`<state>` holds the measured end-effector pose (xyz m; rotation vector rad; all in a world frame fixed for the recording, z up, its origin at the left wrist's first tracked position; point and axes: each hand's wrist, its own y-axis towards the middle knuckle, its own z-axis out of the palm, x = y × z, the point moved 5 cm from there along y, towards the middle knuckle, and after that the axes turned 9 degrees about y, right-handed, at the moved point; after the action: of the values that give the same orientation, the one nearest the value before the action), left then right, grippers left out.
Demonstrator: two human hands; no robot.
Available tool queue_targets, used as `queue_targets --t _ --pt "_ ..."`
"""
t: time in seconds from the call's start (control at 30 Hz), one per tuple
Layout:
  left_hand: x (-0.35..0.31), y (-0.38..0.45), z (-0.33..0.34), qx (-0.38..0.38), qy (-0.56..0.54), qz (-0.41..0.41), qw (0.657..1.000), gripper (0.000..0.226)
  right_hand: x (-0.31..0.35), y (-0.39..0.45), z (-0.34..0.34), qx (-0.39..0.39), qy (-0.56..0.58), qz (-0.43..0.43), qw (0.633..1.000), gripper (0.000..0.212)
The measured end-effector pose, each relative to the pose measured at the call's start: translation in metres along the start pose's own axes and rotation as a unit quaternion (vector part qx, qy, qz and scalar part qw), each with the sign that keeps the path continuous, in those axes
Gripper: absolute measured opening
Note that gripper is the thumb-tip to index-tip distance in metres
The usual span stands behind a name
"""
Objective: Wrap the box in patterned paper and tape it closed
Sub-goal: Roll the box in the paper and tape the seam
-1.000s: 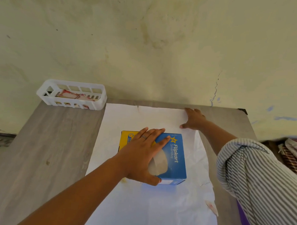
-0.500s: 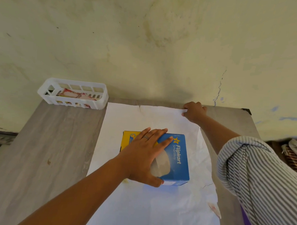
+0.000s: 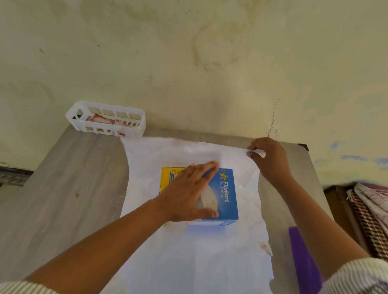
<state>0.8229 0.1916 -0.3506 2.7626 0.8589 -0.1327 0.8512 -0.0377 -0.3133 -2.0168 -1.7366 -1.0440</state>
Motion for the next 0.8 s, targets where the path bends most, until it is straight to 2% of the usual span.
queue_targets --t 0.1,0.17,0.2,0.27,0.33,0.4,0.47,0.53,0.6,0.63,0.7,0.73,0.8 --pt "-0.01 -0.005 -0.029 -0.183 0.047 -0.043 0.981 0.071 0.005 -0.027 -0.011 0.009 -0.012 -0.056 0.998 0.009" --pt "-0.006 0.001 -0.046 -0.236 0.099 -0.107 0.961 0.069 0.006 -0.043 -0.015 0.024 -0.034 -0.087 0.995 0.013" --pt "-0.002 0.005 -0.053 -0.226 0.127 -0.133 0.957 0.069 0.006 -0.052 -0.016 0.031 -0.044 -0.09 0.995 0.014" --pt "0.004 0.012 -0.054 -0.135 0.163 -0.147 0.966 0.061 0.004 -0.066 -0.018 0.036 -0.052 -0.089 0.994 0.016" --pt "0.006 0.01 -0.041 -0.022 0.135 -0.129 0.982 0.043 0.004 -0.079 -0.02 0.039 -0.056 -0.087 0.994 0.02" --pt "0.002 0.0 -0.029 0.039 0.109 -0.12 0.986 0.033 0.005 -0.092 -0.021 0.048 -0.071 -0.08 0.993 0.023" --pt "-0.002 -0.012 -0.026 0.042 0.085 -0.135 0.986 0.029 0.01 -0.106 -0.022 0.043 -0.121 -0.067 0.989 0.023" --pt "-0.008 -0.021 -0.027 0.021 0.065 -0.132 0.989 0.026 0.023 -0.125 -0.025 0.001 -0.183 -0.065 0.981 0.027" --pt "-0.011 -0.026 -0.027 0.0 0.072 -0.107 0.992 0.026 0.048 -0.151 -0.018 -0.037 -0.18 -0.129 0.974 0.032" --pt "-0.013 -0.027 -0.028 -0.014 0.077 -0.097 0.992 0.027 0.064 -0.167 -0.007 -0.029 -0.165 -0.184 0.969 0.033" --pt "-0.018 -0.026 -0.032 -0.018 0.069 -0.097 0.993 0.027 0.087 -0.196 0.029 0.046 -0.165 -0.259 0.951 0.04" --pt "-0.02 -0.025 -0.032 -0.003 0.075 -0.103 0.992 0.03 0.089 -0.206 0.049 0.093 -0.185 -0.247 0.947 0.054" --pt "-0.019 -0.024 -0.032 0.029 0.087 -0.116 0.989 0.035 0.083 -0.208 0.074 0.172 -0.246 -0.165 0.94 0.094"
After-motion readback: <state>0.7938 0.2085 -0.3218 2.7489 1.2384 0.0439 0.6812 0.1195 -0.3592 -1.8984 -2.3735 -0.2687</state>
